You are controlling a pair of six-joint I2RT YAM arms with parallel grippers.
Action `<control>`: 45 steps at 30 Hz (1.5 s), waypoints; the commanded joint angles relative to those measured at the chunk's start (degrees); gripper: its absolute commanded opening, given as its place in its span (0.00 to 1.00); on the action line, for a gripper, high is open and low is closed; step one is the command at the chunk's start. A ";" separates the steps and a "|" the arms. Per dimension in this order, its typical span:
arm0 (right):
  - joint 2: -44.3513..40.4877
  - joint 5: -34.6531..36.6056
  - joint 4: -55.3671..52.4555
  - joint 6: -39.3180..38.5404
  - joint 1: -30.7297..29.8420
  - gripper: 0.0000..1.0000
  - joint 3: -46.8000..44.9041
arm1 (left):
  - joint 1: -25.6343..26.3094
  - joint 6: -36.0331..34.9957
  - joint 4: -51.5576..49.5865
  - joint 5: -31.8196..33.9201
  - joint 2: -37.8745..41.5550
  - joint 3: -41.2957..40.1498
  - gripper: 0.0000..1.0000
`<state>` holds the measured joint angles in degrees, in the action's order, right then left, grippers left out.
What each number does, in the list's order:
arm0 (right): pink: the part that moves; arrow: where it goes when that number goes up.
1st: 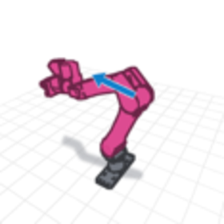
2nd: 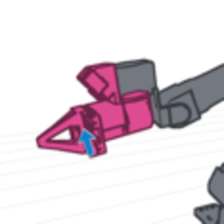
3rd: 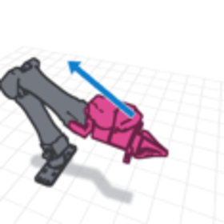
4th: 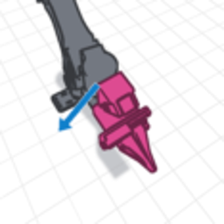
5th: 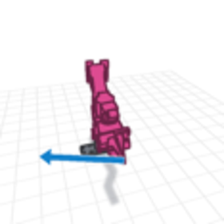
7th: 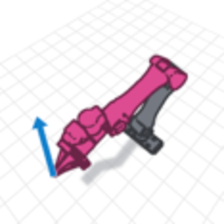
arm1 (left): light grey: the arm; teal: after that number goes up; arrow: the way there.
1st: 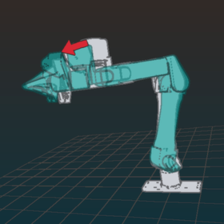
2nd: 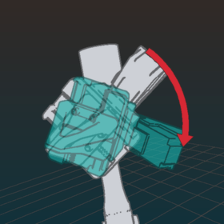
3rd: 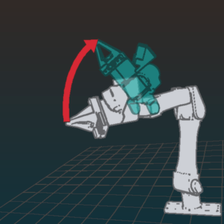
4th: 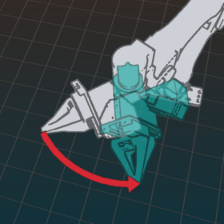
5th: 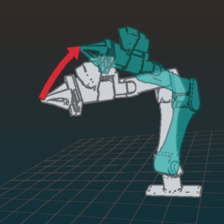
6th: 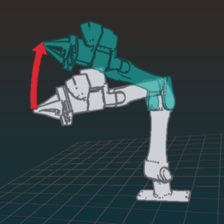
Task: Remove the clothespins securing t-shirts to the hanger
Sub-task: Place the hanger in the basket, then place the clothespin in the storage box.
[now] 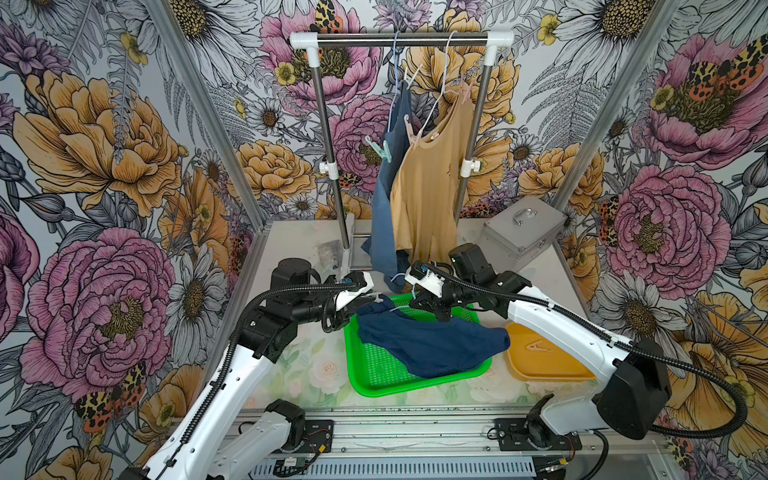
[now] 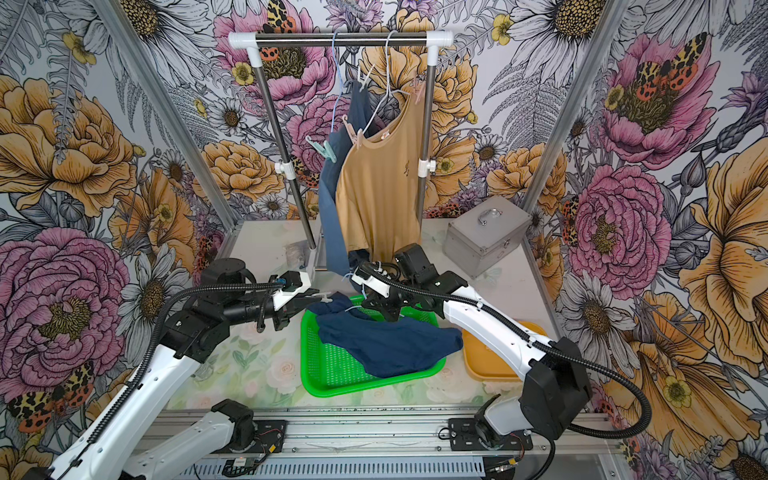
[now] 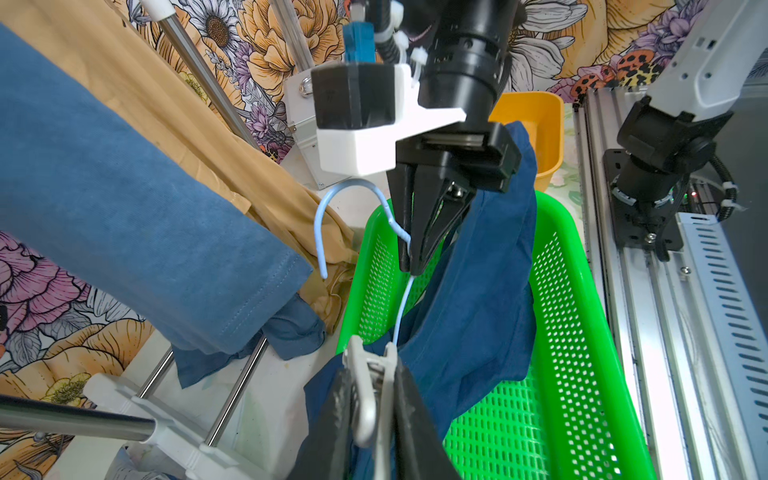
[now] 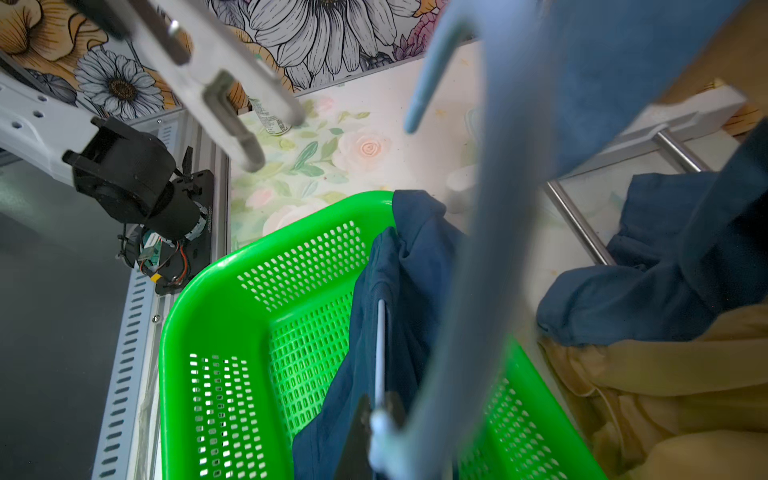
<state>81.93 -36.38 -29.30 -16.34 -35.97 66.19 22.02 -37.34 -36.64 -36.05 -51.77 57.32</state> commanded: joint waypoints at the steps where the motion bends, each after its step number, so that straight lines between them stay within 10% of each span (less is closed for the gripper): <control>1: 1.72 -3.52 10.12 3.97 0.17 0.00 -1.79 | 1.25 2.83 0.42 -0.36 -0.04 -0.67 0.18; 6: 3.40 -4.45 11.81 2.99 2.59 0.02 -4.39 | 4.04 4.61 1.30 2.07 -1.12 -1.14 0.18; 16: 4.12 -1.22 11.56 2.59 7.26 0.42 -6.28 | 6.54 9.44 3.89 6.03 -3.13 -1.39 0.19; 26: -5.60 19.92 10.25 -1.41 6.86 0.56 -10.58 | 7.92 21.01 4.21 12.18 -4.01 1.60 0.19; 33: -15.93 36.50 14.16 -8.78 -0.81 0.59 -13.87 | 9.58 34.89 4.17 14.73 -6.88 5.33 0.20; 45: -19.04 43.56 37.89 -10.39 -17.16 0.60 -19.33 | 10.28 50.14 7.50 16.08 -9.05 8.53 0.19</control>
<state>60.95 2.57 1.91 -24.99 -50.26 46.09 31.83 8.14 -31.75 -21.82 -61.21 64.10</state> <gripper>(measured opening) 0.599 0.201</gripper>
